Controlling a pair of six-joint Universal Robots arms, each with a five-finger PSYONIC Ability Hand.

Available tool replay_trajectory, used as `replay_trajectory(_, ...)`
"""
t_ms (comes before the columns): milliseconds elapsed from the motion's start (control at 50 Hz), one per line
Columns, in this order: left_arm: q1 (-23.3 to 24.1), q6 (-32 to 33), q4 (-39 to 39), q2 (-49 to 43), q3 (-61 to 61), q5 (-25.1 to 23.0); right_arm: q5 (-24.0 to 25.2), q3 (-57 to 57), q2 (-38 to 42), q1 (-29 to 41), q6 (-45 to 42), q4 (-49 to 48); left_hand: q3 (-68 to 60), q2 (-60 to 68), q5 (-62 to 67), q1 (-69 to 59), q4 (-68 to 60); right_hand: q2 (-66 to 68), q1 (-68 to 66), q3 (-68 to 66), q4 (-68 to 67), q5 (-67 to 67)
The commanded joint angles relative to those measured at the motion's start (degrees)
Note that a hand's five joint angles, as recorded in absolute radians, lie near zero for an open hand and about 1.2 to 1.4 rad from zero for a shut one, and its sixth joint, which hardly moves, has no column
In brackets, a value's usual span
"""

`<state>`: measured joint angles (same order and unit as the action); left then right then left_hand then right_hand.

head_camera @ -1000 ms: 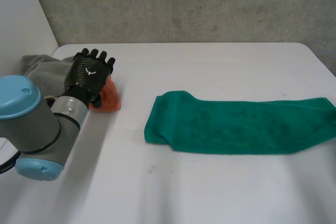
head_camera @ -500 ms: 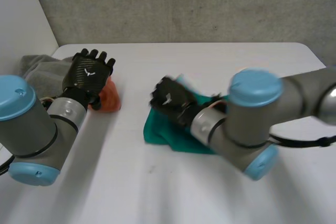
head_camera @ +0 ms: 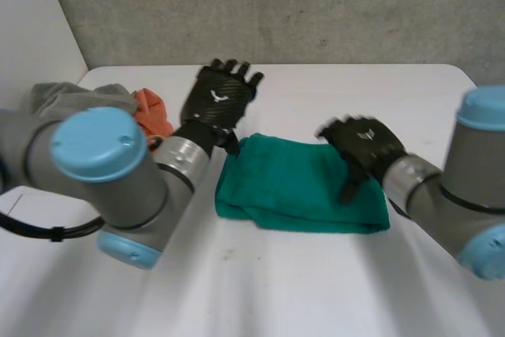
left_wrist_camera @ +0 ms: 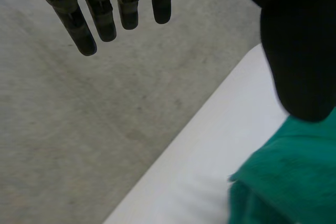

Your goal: Fold the laundry.

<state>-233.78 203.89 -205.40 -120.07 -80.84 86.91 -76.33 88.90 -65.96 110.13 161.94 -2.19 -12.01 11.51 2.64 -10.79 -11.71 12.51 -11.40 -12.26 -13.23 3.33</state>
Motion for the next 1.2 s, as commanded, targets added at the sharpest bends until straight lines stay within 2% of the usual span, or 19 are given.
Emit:
replay_trajectory(20, 2.37, -0.42, 1.23, -5.35, 4.73, 0.28, 0.22, 9.62, 2.49, -7.2, -12.33, -2.9, 1.46, -0.96, -2.08, 0.24, 1.16, 9.1, -10.21, -9.36, -8.38, 8.29)
replay_trajectory(80, 2.28, -0.51, 1.32, -5.53, 4.73, 0.36, -0.57, 9.63, 4.87, -8.18, -14.54, -4.23, 1.29, -0.79, -1.92, 0.07, 1.0, 38.02, -39.13, -38.27, -37.3, 37.2)
replay_trajectory(100, 2.19, -0.59, 1.41, -5.44, 4.56, 0.36, -1.44, 9.37, 5.31, -8.96, -15.42, -4.75, 1.29, -0.79, -1.92, 0.07, 1.0, 57.43, -58.54, -57.68, -56.7, 56.61)
replay_trajectory(120, 2.1, -0.59, 1.41, -5.44, 4.21, 0.36, -2.06, 9.28, 5.22, -9.4, -15.86, -5.02, 1.29, -0.79, -1.92, 0.07, 1.0, 67.28, -68.39, -67.53, -66.56, 66.46)
replay_trajectory(160, 2.1, -0.59, 1.49, -5.27, 3.68, 0.36, -4.69, 8.75, 4.61, -10.64, -16.57, -6.77, 1.29, -0.79, -1.92, 0.07, 1.0, 67.49, -68.6, -67.74, -66.77, 66.67)
replay_trajectory(280, 0.96, -0.51, 2.99, -2.55, 1.04, 0.45, -6.11, 6.03, 1.28, -9.77, -17.88, -9.68, 1.46, -0.96, -2.09, 0.24, 1.16, 67.49, -68.6, -67.74, -66.77, 66.67)
replay_trajectory(360, -1.32, -0.68, 4.3, 0.88, -0.8, 1.85, -6.37, 1.03, -1.28, -1.69, -19.99, -9.33, 1.63, -1.13, -2.25, 0.41, 1.33, 67.49, -68.6, -67.74, -66.77, 66.67)
replay_trajectory(380, -1.76, -0.77, 4.48, 1.41, -1.33, 2.29, -5.94, -1.25, -0.41, 2.5, -20.26, -9.33, 1.8, -1.3, -2.42, 0.57, 1.5, 67.49, -68.6, -67.74, -66.77, 66.67)
replay_trajectory(520, -4.31, -0.95, 5.36, 5.02, -4.76, 6.43, -2.69, -7.07, 7.14, 17.81, -22.88, -9.15, 1.8, -1.3, -2.42, 0.58, 1.5, 67.49, -68.6, -67.74, -66.77, 66.67)
replay_trajectory(580, -5.02, -1.03, 5.36, 5.63, -6.34, 6.52, -0.93, -6.98, 9.17, 20.55, -24.74, -8.36, 1.8, -1.3, -2.42, 0.58, 1.5, 67.49, -68.6, -67.74, -66.77, 66.67)
replay_trajectory(600, -4.93, -1.03, 5.36, 5.63, -6.52, 6.52, -0.4, -6.89, 10.05, 21.35, -24.92, -7.58, 1.8, -1.3, -2.42, 0.58, 1.5, 62.72, -63.83, -62.97, -62.0, 61.9)
replay_trajectory(660, -4.67, -1.12, 5.36, 5.55, -6.7, 6.52, -0.13, -6.54, 9.8, 21.35, -23.52, -7.13, 1.8, -1.3, -2.42, 0.58, 1.5, 19.74, -20.85, -19.99, -19.02, 18.92)
replay_trajectory(680, -4.58, -1.21, 5.27, 5.55, -6.61, 6.52, -0.48, -6.28, 9.53, 21.27, -20.73, -7.39, 1.8, -1.3, -2.42, 0.58, 1.5, -1.87, 0.76, 1.62, 2.6, -2.69)
replay_trajectory(740, -4.31, -1.39, 5.1, 5.37, -5.55, 6.43, -1.71, -6.8, 8.04, 19.52, -13.69, -7.48, 1.46, -0.96, -2.09, 0.24, 1.17, -2.51, 1.4, 2.26, 3.23, -3.33)
replay_trajectory(760, -4.14, -1.56, 5.1, 5.46, -5.12, 6.34, -3.02, -6.98, 5.95, 16.29, -8.19, -6.96, 1.46, -0.96, -2.09, 0.24, 1.16, -2.51, 1.4, 2.26, 3.23, -3.33)
replay_trajectory(860, 0.24, -7.08, 5.36, 2.57, 0.58, 6.34, -5.49, -7.07, 0.04, 5.46, 4.86, -3.27, 0.29, 0.21, -0.91, -0.94, -0.01, -2.51, 1.4, 2.26, 3.23, -3.33)
replay_trajectory(980, 3.77, -13.42, 8.52, -1.74, 5.6, 6.25, -3.3, -9.61, 2.58, 2.72, 8.39, 3.85, -0.05, 0.55, -0.57, -1.28, -0.35, -2.51, 1.4, 2.26, 3.23, -3.33)
replay_trajectory(1100, 6.58, -14.13, 14.49, -9.64, 11.75, 6.52, -3.56, -13.74, 8.91, 2.81, 8.39, 6.76, 0.12, 0.38, -0.74, -1.11, -0.18, -2.51, 1.4, 2.26, 3.23, -3.33)
replay_trajectory(1200, 6.67, -13.96, 18.28, -12.91, 13.78, 7.04, -3.56, -16.38, 12.78, 2.9, 8.57, 8.25, -0.22, 0.72, -0.41, -1.44, -0.52, -2.51, 1.4, 2.26, 3.23, -3.33)
